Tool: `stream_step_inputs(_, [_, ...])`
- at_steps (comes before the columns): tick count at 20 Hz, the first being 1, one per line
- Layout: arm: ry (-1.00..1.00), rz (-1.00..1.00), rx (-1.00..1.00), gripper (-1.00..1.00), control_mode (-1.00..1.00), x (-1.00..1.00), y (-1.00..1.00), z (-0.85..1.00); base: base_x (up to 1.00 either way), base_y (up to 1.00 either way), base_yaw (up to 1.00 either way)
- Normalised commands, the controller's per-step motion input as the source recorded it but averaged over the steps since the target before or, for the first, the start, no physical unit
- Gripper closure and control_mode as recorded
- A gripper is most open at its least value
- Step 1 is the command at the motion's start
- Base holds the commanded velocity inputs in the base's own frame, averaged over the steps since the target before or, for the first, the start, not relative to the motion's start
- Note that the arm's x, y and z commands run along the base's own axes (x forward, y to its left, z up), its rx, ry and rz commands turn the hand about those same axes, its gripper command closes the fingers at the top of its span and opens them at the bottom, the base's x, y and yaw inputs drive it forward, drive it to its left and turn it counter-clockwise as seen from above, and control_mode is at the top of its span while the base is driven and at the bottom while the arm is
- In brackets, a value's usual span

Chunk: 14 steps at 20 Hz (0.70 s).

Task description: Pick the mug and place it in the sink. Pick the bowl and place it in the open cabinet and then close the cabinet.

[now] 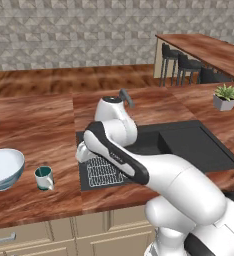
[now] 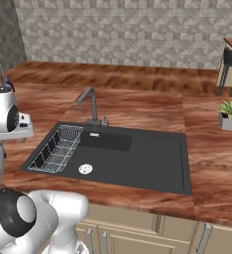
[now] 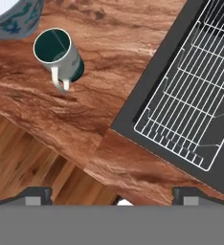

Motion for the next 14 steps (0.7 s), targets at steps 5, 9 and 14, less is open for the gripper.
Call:
stream_step_inputs(5, [0.02, -0.01, 0.0, -1.0, -1.0, 0.0, 0.55, -0.27, 0.0, 0.0, 0.0])
stream_step_inputs(9, [0.05, 0.0, 0.0, -1.0, -1.0, 0.0, 0.53, -0.16, 0.0, 0.0, 0.0])
stream_step_inputs(14, [0.05, 0.0, 0.0, -1.0, -1.0, 0.0, 0.51, -0.07, 0.0, 0.0, 0.0])
